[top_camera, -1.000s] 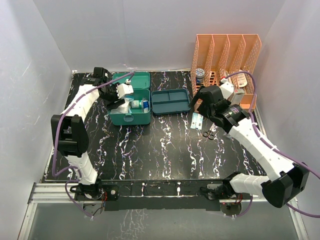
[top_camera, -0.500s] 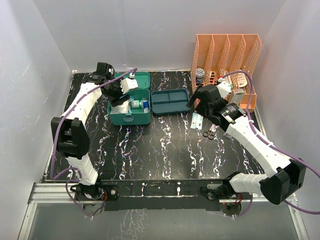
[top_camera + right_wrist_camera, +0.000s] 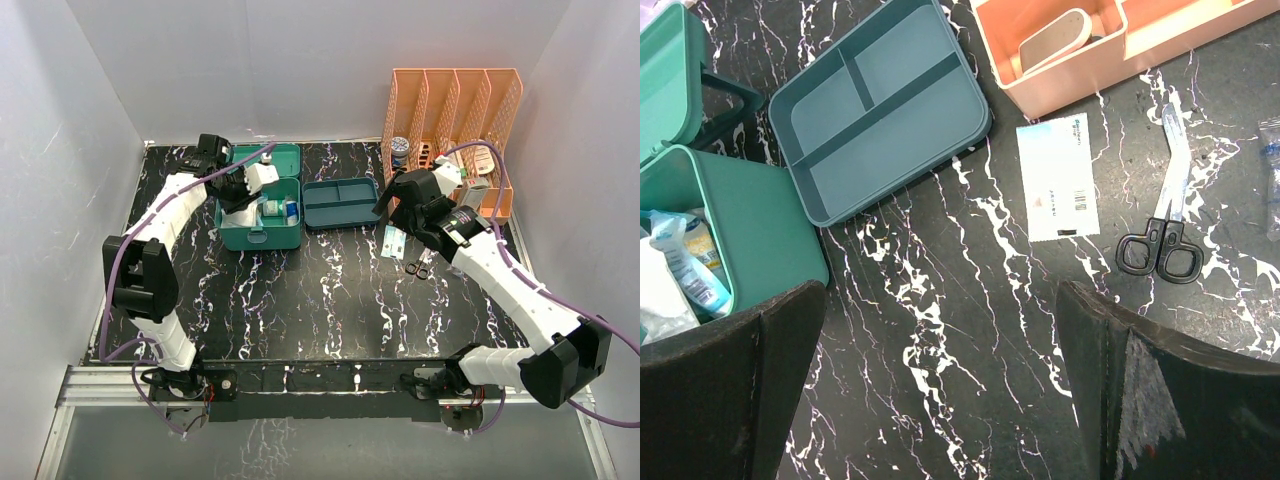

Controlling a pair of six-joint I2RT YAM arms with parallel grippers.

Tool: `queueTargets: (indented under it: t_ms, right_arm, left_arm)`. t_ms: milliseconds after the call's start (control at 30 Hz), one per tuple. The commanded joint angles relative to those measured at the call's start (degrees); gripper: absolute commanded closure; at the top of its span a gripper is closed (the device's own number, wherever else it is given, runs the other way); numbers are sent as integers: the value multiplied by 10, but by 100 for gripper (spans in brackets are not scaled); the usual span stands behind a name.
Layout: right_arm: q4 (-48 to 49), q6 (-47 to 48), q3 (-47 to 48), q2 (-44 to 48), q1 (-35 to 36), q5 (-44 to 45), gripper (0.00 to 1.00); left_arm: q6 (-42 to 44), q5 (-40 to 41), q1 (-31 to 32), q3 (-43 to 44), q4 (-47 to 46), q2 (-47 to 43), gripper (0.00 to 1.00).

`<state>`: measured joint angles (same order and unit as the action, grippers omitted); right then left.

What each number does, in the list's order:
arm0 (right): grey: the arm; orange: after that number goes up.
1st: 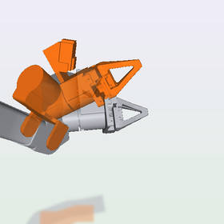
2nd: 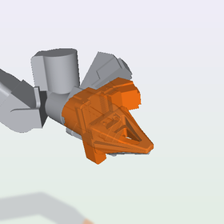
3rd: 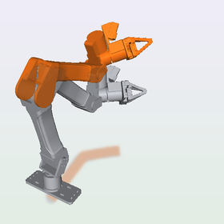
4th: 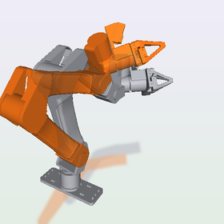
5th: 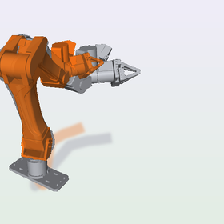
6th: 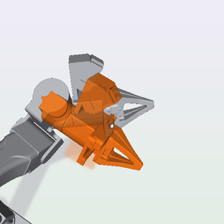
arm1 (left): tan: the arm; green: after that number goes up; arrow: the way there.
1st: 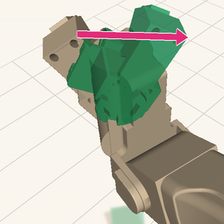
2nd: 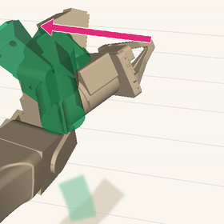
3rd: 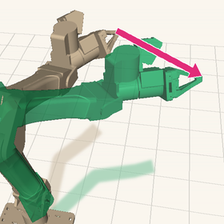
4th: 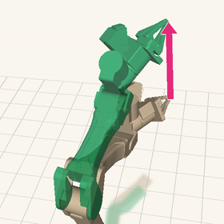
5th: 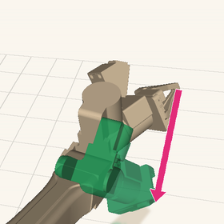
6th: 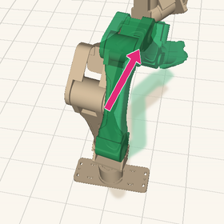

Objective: Organize the medicine kit

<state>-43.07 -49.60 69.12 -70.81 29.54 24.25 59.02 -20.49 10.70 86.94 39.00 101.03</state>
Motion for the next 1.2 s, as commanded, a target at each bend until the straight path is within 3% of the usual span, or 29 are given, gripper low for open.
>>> queueTargets:
  t_ms: [0,467,800,1167]
  right_arm:
    - [25,6,28,-2,-3,13,2]
    - [14,5,39,-13,-4,14,2]
    - [34,34,49,-40,-8,0,2]
    - [35,75,127,-50,-86,1,2]
  left_arm:
    - [-10,-7,-1,-12,-10,-6,74]
    - [-22,7,-1,-61,-36,8,71]
    - [-80,-9,16,95,-24,-3,33]
    - [-45,-85,106,233,-12,100,10]
